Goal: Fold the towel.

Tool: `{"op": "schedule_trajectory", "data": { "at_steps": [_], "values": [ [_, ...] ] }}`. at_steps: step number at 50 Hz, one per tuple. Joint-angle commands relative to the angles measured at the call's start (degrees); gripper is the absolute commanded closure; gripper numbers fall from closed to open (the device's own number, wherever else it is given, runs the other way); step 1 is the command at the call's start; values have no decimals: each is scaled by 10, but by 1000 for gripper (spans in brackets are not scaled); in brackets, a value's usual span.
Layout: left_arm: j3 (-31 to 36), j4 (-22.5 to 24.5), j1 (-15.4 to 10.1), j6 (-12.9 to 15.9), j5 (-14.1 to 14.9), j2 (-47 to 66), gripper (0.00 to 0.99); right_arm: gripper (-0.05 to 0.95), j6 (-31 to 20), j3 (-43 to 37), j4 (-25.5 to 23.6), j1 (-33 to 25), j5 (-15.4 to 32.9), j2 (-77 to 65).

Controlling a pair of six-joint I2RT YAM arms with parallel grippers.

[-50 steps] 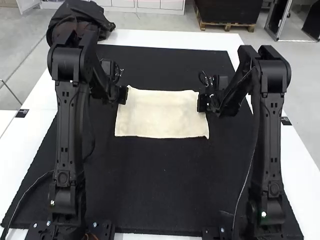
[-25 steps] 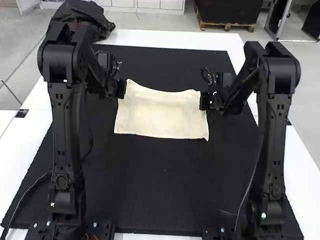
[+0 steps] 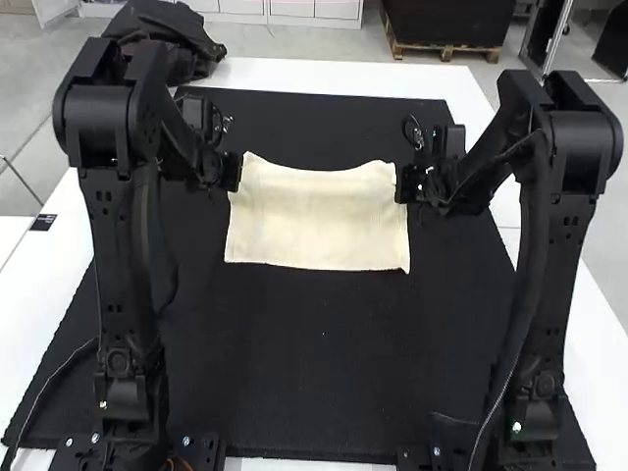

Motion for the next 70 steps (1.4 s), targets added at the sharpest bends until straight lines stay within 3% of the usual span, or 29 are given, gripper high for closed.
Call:
{"op": "schedule_trajectory", "data": {
  "at_steps": [1,51,61,70],
  "values": [
    [-10,-3,15,-1,-11,-30,970,925,6,-13,-9,-20,2,-33],
    [-185,-65,11,-2,-10,-224,970,925,-15,-161,-135,-23,-58,-217],
    [-225,-60,8,-1,-13,-246,970,926,-25,-189,-149,-36,-65,-231],
    [-264,-21,7,0,-18,-245,970,926,-38,-219,-149,-45,-71,-225]
  ]
}}
